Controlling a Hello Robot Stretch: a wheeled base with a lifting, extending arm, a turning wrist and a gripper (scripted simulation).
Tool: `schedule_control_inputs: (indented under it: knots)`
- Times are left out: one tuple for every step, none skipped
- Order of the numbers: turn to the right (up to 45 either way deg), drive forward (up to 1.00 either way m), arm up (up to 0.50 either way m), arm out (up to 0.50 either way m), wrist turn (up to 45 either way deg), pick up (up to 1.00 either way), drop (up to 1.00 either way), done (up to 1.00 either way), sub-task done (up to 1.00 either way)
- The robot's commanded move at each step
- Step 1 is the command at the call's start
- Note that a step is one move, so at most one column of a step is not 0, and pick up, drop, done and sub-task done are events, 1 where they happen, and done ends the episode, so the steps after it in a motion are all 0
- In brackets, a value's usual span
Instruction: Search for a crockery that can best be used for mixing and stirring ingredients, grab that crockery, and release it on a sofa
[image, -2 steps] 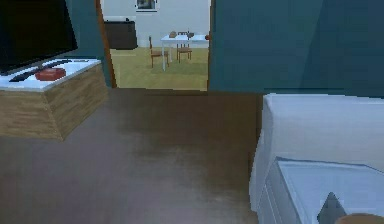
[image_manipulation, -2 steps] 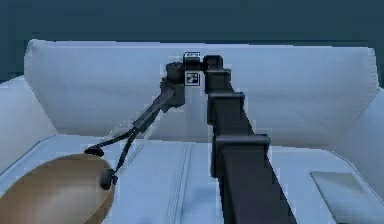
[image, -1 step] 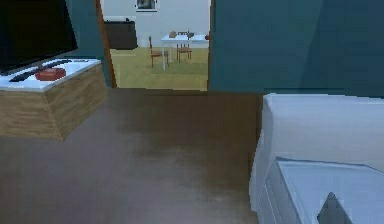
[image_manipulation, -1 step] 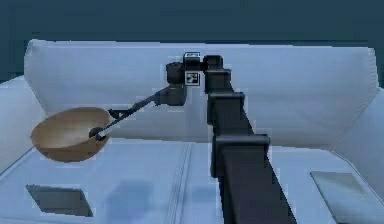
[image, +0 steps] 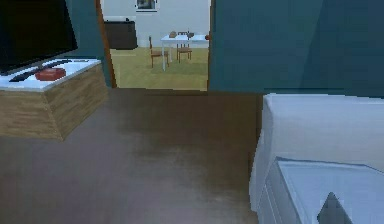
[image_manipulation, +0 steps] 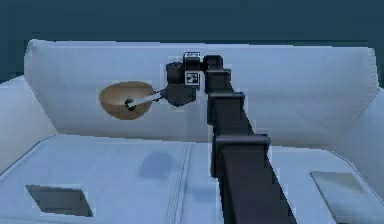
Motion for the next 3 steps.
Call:
schedule_control_inputs:
  knots:
    - [0.0,0.0,0.0,0.0,39.0,0.0,0.0,0.0,0.0]
    - [0.0,0.0,-0.2,0.0,0.0,0.0,0.0,0.0,0.0]
    - [0.0,0.0,-0.32,0.0,0.0,0.0,0.0,0.0,0.0]
